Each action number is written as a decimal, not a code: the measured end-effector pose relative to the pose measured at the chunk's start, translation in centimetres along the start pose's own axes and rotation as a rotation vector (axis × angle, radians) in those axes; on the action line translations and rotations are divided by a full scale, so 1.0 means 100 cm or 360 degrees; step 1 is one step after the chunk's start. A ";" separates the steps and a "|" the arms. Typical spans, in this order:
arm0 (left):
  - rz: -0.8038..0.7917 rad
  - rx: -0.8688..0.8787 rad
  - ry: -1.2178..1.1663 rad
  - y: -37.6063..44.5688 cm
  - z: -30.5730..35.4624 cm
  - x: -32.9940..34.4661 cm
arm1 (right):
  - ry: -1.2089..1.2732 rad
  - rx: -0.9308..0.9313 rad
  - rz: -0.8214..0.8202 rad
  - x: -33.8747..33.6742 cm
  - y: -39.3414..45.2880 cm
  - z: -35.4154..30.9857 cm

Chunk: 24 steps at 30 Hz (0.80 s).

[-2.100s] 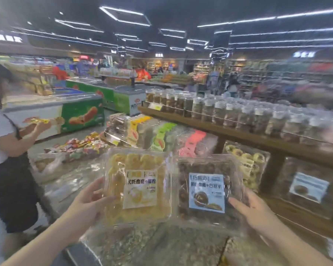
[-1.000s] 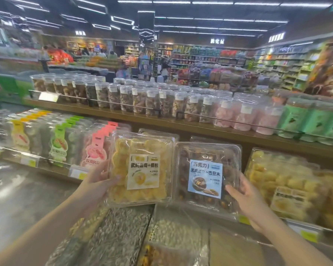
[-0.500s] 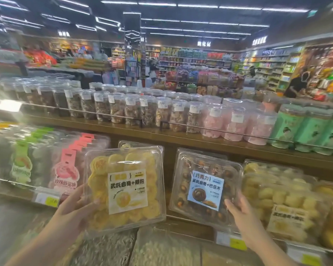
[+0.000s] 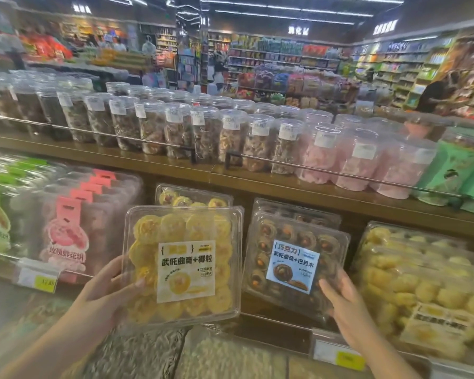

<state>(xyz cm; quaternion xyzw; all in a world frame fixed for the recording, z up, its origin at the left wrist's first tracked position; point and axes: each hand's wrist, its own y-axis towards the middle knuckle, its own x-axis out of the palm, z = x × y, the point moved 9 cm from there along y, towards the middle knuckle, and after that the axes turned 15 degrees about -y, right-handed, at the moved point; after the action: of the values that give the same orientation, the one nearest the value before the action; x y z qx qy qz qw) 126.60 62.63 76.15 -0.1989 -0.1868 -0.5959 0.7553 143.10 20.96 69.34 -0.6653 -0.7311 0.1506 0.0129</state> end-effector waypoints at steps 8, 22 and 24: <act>0.0001 -0.0024 0.0029 0.015 -0.004 0.006 | -0.0411 -0.0032 0.0245 -0.006 0.011 0.012; -0.0025 -0.0052 0.0053 0.001 -0.007 0.019 | -0.0853 -0.0032 0.0405 -0.002 -0.005 -0.011; 0.0010 -0.0037 0.0065 0.001 -0.007 0.016 | -0.0847 -0.0010 0.0398 -0.001 -0.007 -0.007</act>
<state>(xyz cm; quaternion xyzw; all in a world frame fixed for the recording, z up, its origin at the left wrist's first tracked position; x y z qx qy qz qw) 127.03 60.97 76.35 -0.1962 -0.1638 -0.5996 0.7584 142.57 20.93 70.24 -0.6874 -0.6216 0.3179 -0.2001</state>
